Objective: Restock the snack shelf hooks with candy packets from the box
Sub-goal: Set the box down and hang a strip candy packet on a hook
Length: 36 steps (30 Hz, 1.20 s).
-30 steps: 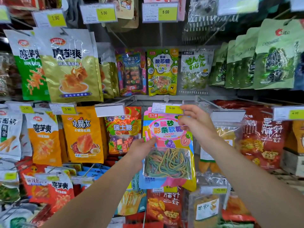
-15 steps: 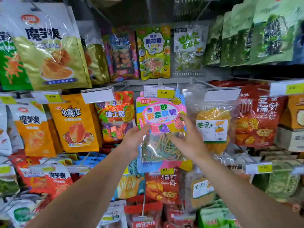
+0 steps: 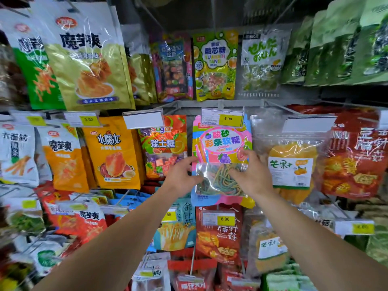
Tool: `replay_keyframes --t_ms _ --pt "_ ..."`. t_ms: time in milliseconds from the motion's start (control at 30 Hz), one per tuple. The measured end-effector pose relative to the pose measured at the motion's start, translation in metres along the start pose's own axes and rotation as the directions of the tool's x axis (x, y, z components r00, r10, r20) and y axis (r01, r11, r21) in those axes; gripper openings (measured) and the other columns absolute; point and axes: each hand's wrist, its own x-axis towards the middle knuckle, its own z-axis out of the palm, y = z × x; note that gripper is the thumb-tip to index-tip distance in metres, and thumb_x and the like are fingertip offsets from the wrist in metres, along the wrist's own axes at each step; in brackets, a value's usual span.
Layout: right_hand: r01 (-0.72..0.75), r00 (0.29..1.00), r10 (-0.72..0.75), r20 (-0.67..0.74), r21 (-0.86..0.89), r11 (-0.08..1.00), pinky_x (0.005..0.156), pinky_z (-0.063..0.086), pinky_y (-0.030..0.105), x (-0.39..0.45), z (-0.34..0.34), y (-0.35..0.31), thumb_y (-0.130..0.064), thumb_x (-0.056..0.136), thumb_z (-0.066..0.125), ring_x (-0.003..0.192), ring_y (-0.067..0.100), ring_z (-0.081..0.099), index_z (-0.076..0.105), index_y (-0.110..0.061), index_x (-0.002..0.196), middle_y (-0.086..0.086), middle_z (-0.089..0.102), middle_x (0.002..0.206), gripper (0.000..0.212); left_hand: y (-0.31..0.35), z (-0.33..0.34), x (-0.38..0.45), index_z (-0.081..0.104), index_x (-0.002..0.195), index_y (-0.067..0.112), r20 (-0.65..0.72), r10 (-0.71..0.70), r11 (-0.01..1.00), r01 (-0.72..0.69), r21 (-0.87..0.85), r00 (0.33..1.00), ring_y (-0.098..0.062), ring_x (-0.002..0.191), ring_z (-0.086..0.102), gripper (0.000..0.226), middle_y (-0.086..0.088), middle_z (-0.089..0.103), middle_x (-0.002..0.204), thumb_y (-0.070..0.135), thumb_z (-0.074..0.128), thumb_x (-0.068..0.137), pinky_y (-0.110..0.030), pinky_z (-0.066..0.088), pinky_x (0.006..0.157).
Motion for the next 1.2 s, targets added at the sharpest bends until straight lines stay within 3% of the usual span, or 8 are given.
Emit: replay_keyframes --t_ms 167,267,333,467,600,867,1067,1200 --pt "-0.056 0.983 0.047 0.177 0.046 0.997 0.108 0.029 0.029 -0.007 0.0 0.005 -0.03 0.082 0.071 0.14 0.017 0.031 0.031 -0.029 0.15 -0.003 0.024 0.155 0.079 -0.002 -0.003 0.0 0.037 0.144 0.028 0.128 -0.045 0.999 0.045 0.004 0.991 -0.017 0.098 0.062 0.076 0.006 0.059 0.115 0.015 0.076 0.08 -0.034 0.052 0.085" --pt "-0.125 0.962 0.123 0.243 -0.005 0.992 0.118 0.023 0.035 -0.013 0.0 0.001 -0.039 0.079 0.072 0.148 0.015 0.017 0.025 -0.033 0.153 -0.001 0.01 0.162 0.088 -0.009 -0.006 -0.005 0.033 0.148 0.028 0.16 -0.036 0.999 0.041 -0.031 0.987 -0.018 0.123 0.052 0.081 0.004 0.054 0.134 0.019 0.077 0.081 -0.031 0.045 0.096" --pt "-0.13 0.962 0.13 0.238 -0.018 0.991 0.117 0.028 0.038 -0.017 0.002 -0.004 -0.045 0.073 0.073 0.145 0.017 0.028 0.029 -0.029 0.152 0.002 0.019 0.16 0.092 -0.013 -0.009 -0.008 0.03 0.15 0.026 0.163 -0.02 0.999 0.025 -0.032 0.986 -0.019 0.13 0.046 0.084 0.002 0.048 0.142 0.023 0.077 0.08 -0.031 0.042 0.098" --pt "-0.094 0.972 0.106 0.208 -0.064 0.993 0.108 0.039 0.036 -0.037 0.006 -0.028 -0.039 0.077 0.075 0.131 0.022 0.047 0.043 -0.024 0.145 0.004 0.044 0.147 0.076 -0.025 -0.019 -0.019 0.051 0.134 0.028 0.155 0.027 0.997 -0.015 -0.079 0.988 -0.015 0.102 0.061 0.071 0.006 0.061 0.129 0.03 0.074 0.067 -0.037 0.051 0.092" --pt "-0.086 0.974 0.113 0.198 -0.138 0.987 0.103 0.034 0.027 -0.07 0.026 -0.062 -0.035 0.082 0.072 0.135 0.023 0.042 0.042 -0.02 0.146 0.005 0.041 0.15 0.072 -0.052 -0.039 -0.041 0.039 0.148 0.021 0.172 0.036 0.998 -0.027 -0.056 0.984 -0.017 0.131 0.048 0.081 -0.001 0.046 0.147 0.034 0.075 0.076 -0.037 0.041 0.108" --pt "-0.121 0.949 0.166 0.269 -0.175 0.977 0.091 0.034 0.02 -0.171 0.107 -0.117 -0.023 0.08 0.075 0.124 0.022 0.051 0.057 -0.014 0.132 0.009 0.057 0.131 0.056 -0.131 -0.082 -0.114 0.049 0.14 0.016 0.239 0.046 0.999 -0.045 -0.01 0.97 -0.022 0.118 0.061 0.073 -0.007 0.055 0.14 0.043 0.066 0.075 -0.036 0.046 0.1" --pt "-0.189 0.865 0.291 0.409 -0.272 0.944 0.097 0.035 0.026 -0.261 0.186 -0.118 -0.029 0.085 0.07 0.129 0.025 0.047 0.05 -0.016 0.138 0.009 0.051 0.138 0.059 -0.225 -0.097 -0.186 0.052 0.138 0.013 0.354 -0.098 0.994 0.107 -0.006 0.93 -0.024 0.12 0.058 0.059 -0.006 0.056 0.138 0.028 0.071 0.084 -0.034 0.046 0.1" --pt "-0.21 0.769 0.35 0.535 -0.305 0.929 0.077 0.043 0.029 -0.325 0.237 -0.104 -0.036 0.077 0.071 0.099 0.018 0.06 0.061 -0.019 0.12 0.003 0.066 0.113 0.047 -0.29 -0.102 -0.239 0.054 0.136 0.018 0.39 -0.24 0.963 0.268 -0.017 0.889 -0.023 0.123 0.055 0.059 -0.004 0.056 0.137 0.037 0.068 0.082 -0.029 0.043 0.103"
